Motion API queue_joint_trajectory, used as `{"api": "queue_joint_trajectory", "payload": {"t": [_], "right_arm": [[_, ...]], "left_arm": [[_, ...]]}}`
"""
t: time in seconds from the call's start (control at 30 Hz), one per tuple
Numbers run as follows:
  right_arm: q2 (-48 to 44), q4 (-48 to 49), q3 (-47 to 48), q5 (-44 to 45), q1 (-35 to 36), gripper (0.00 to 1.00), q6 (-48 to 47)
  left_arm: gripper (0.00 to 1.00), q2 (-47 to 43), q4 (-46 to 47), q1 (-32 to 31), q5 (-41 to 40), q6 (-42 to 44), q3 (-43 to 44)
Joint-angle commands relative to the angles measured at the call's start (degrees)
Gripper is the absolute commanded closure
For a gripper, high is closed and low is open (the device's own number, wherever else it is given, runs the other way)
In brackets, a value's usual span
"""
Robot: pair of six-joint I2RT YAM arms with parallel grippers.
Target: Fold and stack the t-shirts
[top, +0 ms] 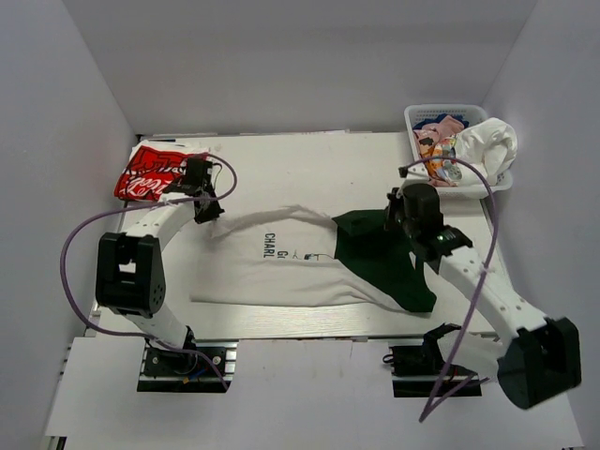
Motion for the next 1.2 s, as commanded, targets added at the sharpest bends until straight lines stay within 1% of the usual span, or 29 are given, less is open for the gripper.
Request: {"api": "queue_joint_trajectory", "payload": {"t": [0.0, 0.07, 0.17, 0.3, 0.37, 0.47, 0.57, 0.7, 0.8, 0.83, 0.87, 0.9, 0.93, 0.97, 1.0, 1.03, 1.07, 1.1, 1.13, 1.17], "right_arm": [[-5.94, -7.55, -2.09, 3.17, 1.01, 1.0, 2.84], [-9.1, -10.18, -3.4, 3.79, 1.36, 1.0, 2.85], [-11.13, -12.21, -4.12, 4.84, 1.71, 1.0, 3.02], [-12.28, -14.59, -3.15, 4.06, 1.8, 1.0, 2.76], [-12.71, -16.26, -2.97, 3.97, 2.07, 1.0, 2.76], [-13.33, -19.33, -2.54, 4.32, 2.07, 1.0, 2.85], [-14.73, -22.32, -3.5, 3.97, 2.24, 1.0, 4.34], [-16.93, -25.23, -6.13, 0.11, 2.42, 1.0, 7.33], [-18.34, -25.67, -10.08, -3.41, 2.86, 1.0, 11.62], [-18.34, -25.76, -12.7, -4.89, 2.95, 1.0, 12.51], [-18.0, -26.02, -13.17, -5.17, 3.82, 1.0, 13.13], [-17.64, -26.28, -12.91, -5.78, 4.17, 0.89, 14.61], [-17.47, -26.89, -12.91, -8.66, 4.26, 0.78, 15.15], [-17.38, -27.16, -12.99, -11.3, 4.7, 0.59, 15.33], [-17.64, -27.34, -13.52, -13.59, 4.97, 0.1, 14.72], [-18.25, -28.04, -13.87, -17.18, 5.14, 0.1, 13.93], [-18.69, -28.22, -14.74, -19.48, 5.41, 0.1, 13.84], [-19.83, -27.44, -14.84, -20.98, 5.93, 0.1, 12.36], [-21.14, -26.99, -14.75, -21.86, 5.94, 0.1, 11.73], [-22.46, -25.94, -13.01, -22.13, 5.76, 0.1, 11.46]], "left_arm": [[1.0, -5.17, 5.34, -0.32, 0.79, 6.32, 0.32], [1.0, -5.18, 5.87, -0.32, 0.18, 9.04, 2.52], [1.0, -3.52, 6.4, -0.32, -0.87, 11.51, 5.69], [1.0, -2.81, 5.61, -0.32, -3.51, 14.15, 6.31], [1.0, -4.47, 6.4, -0.32, -4.39, 14.15, 3.42], [1.0, -7.37, 6.93, -0.32, -4.39, 11.96, -1.5], [1.0, -10.35, 7.72, -0.32, -4.04, 8.02, -8.96], [1.0, -13.34, 8.33, -0.32, -7.11, 4.06, -14.08], [1.0, -13.35, 7.8, -0.32, -7.12, 1.51, -15.84], [0.98, -13.35, 7.8, -0.32, -7.12, 0.54, -16.54], [0.79, -12.4, 5.98, -0.32, -7.12, -0.25, -16.54], [0.72, -11.6, 4.83, -0.32, -7.81, -2.52, -16.54], [0.69, -10.72, 3.34, -0.32, -10.52, -3.85, -15.93], [0.51, -8.8, -0.68, -0.32, -12.46, -5.78, -14.62], [0.49, -7.83, -3.24, -0.32, -13.96, -8.32, -13.57], [0.44, -7.03, -5.1, 0.2, -15.63, -12.43, -12.6], [0.36, -6.24, -6.94, 0.21, -19.12, -15.26, -10.59], [0.13, -5.1, -9.4, 1.08, -19.16, -17.03, -9.52], [0.0, -5.09, -9.42, 1.09, -19.16, -17.92, -8.38], [0.0, -4.48, -10.38, 1.09, -19.77, -18.97, -5.24]]}}
